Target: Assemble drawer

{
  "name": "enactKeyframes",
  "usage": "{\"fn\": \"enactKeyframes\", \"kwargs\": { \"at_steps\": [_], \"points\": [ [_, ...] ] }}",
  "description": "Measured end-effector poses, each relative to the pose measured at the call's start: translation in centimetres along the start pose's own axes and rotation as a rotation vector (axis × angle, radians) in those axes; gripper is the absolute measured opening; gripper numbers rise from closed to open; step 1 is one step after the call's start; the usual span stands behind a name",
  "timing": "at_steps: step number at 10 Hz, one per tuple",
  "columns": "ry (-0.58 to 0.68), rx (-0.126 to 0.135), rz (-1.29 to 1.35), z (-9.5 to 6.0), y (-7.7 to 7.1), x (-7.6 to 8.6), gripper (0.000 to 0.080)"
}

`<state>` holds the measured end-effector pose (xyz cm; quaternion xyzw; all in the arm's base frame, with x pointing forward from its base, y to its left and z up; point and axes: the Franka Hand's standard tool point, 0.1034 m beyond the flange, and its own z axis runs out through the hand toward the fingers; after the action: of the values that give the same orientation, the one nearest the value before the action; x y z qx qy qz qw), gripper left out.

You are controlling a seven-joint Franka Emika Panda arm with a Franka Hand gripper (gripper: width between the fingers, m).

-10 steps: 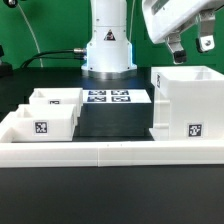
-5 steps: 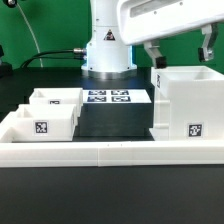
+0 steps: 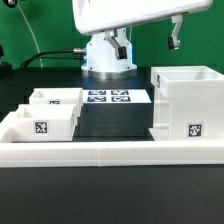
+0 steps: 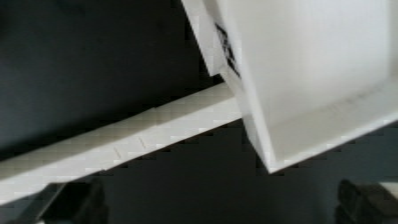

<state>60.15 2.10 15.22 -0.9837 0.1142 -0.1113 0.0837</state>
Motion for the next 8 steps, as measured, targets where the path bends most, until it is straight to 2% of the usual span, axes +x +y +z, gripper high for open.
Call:
{"fn": "enactKeyframes", "kwargs": {
  "at_steps": [1, 2, 3, 4, 5, 7, 8],
  "points": [
    [0.000, -0.001, -0.032, 0.0, 0.1, 0.0, 0.0649],
    [-0.004, -0.013, -0.149, 0.1, 0.3, 0.0, 0.0649],
    [-0.025, -0.050, -0.280, 0.5, 1.3, -0.3, 0.0649],
    [-0.047, -0.078, -0.312, 0.5, 2.6, -0.5, 0.0649],
    [-0.047, -0.093, -0.297, 0.5, 4.2, -0.8, 0.0649],
    [-0.049, -0.124, -0.238, 1.3, 8.4, -2.2, 0.0649],
    [-0.065, -0.128, -0.200, 1.9, 10.2, -3.0, 0.0649]
  ]
}}
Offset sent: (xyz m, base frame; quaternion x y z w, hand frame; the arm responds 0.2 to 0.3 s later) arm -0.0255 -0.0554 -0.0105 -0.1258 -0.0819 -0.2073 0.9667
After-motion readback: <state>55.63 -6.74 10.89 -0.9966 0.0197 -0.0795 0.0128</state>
